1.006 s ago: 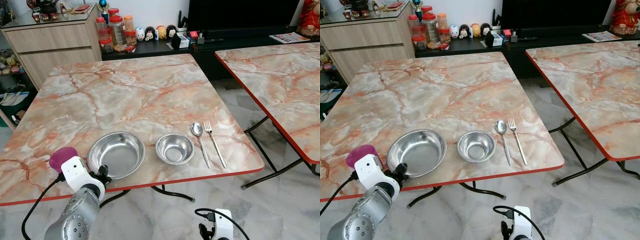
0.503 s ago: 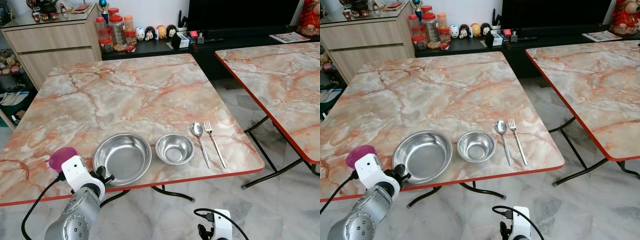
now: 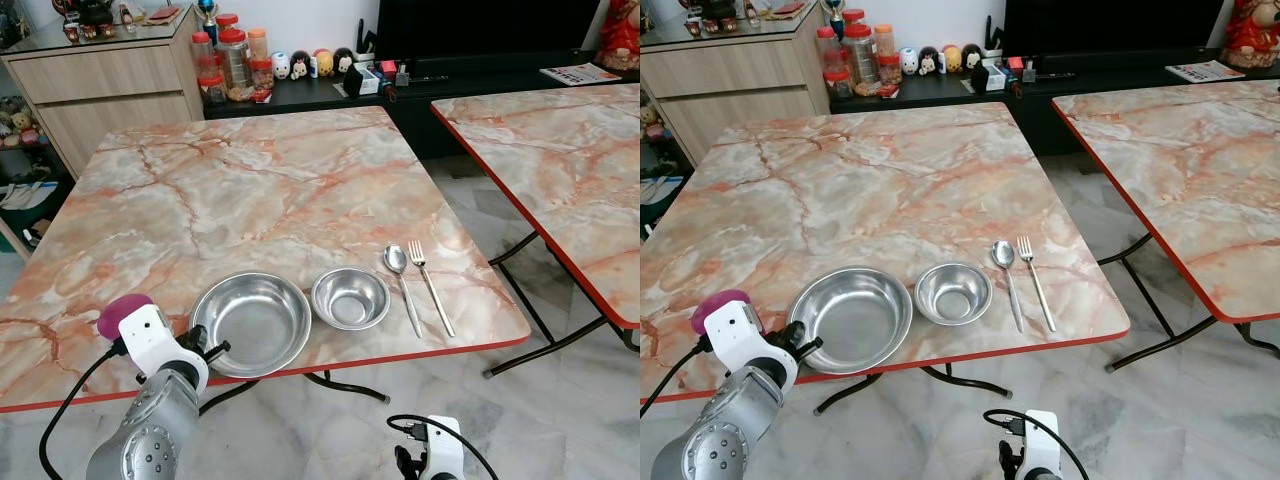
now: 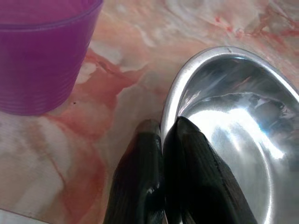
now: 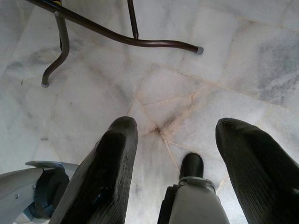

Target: Setting the table

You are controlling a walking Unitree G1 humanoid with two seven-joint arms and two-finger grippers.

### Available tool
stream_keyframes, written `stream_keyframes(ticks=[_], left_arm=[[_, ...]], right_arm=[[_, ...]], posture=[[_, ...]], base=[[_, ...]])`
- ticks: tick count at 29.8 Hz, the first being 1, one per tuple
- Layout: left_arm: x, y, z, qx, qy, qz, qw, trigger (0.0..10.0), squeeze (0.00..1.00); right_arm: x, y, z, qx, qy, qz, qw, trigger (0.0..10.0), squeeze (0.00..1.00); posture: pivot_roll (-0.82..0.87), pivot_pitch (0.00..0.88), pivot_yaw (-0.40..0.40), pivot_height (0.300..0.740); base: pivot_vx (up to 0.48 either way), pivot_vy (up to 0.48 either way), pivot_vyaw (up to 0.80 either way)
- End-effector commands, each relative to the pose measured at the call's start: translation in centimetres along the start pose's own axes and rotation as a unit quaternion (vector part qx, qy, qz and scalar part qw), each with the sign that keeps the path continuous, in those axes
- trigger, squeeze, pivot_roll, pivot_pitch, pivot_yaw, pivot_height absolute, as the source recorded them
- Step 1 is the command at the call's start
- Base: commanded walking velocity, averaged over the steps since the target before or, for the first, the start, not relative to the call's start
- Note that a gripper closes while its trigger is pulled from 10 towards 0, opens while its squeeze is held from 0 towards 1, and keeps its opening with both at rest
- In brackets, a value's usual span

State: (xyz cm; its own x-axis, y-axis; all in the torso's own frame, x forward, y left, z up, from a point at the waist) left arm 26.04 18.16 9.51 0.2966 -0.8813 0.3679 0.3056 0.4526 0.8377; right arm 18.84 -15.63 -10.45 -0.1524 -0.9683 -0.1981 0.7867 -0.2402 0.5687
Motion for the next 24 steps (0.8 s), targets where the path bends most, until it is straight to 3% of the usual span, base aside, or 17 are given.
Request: stream_keyframes(ticks=[1,4,6,10,11,16,20,21,24], left_arm=[[1.0,1.1,0.2,0.026,-0.022,0.022,0.999,0.0,0.0],[1.4,2.0,0.2,0.05,-0.037,0.036,0.997,0.0,0.0],[1.9,4.3,0.4,0.103,-0.067,0.06,0.991,0.0,0.0],[2.6,7.3,0.6,0.171,-0.101,0.058,0.978,0.0,0.0],[2.4,8.3,0.6,0.197,-0.096,0.061,0.974,10.0,0.0],[1.6,12.1,0.8,0.286,-0.085,0.062,0.952,10.0,0.0],[0.5,13.8,0.7,0.32,-0.06,0.049,0.944,10.0,0.0],[-1.2,15.3,0.7,0.347,-0.021,0.031,0.937,10.0,0.0],[-3.4,17.0,1.0,0.377,0.026,0.006,0.926,10.0,0.0]], right_arm=[[-0.3,0.3,-0.1,0.0,0.004,0.004,1.0,10.0,0.0],[-0.3,0.5,-0.2,0.001,0.005,0.005,1.0,10.0,0.0],[-0.3,0.7,-0.2,0.002,0.006,0.006,1.0,10.0,0.0],[-0.3,0.9,-0.2,0.003,0.007,0.009,1.0,10.0,0.0],[-0.4,1.0,-0.3,0.003,0.008,0.01,1.0,10.0,0.0],[-0.6,1.4,-0.4,0.007,0.01,0.013,1.0,10.0,0.0],[-0.7,1.7,-0.4,0.01,0.012,0.014,1.0,10.0,0.0],[-0.8,1.8,-0.4,0.011,0.013,0.015,1.0,10.0,0.0],[-0.9,1.8,-0.5,0.012,0.013,0.015,1.0,10.0,0.0]], posture=[[0.17,0.0,0.008,0.74],[0.17,0.0,0.004,0.74],[0.17,0.0,-0.001,0.74],[0.17,0.0,-0.009,0.74],[0.17,0.0,-0.013,0.74],[0.17,0.0,-0.023,0.74],[0.17,0.0,-0.025,0.74],[0.17,0.0,-0.026,0.74],[0.18,0.0,-0.025,0.74]], base=[[0.0,0.0,0.0],[0.0,0.0,0.0],[0.0,0.0,0.0],[0.0,0.0,0.0],[0.0,0.0,0.0],[0.0,0.0,0.0],[0.0,0.0,0.0],[0.0,0.0,0.0],[0.0,0.0,0.0]])
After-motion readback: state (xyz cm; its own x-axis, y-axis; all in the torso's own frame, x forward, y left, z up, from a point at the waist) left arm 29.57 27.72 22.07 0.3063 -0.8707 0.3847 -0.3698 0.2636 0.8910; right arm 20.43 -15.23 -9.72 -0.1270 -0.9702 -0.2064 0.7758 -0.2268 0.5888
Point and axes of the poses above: a point about 5 cm out from each wrist's last joint towards the gripper, its own z axis pointing back from the gripper into the wrist, its own y axis along the axis of the wrist's last joint, x = y × z, the point moved 2 cm from there along -z, pointing out of the wrist towards the gripper, and after that the axes turned 6 degrees about -z, right-handed, at the moved point
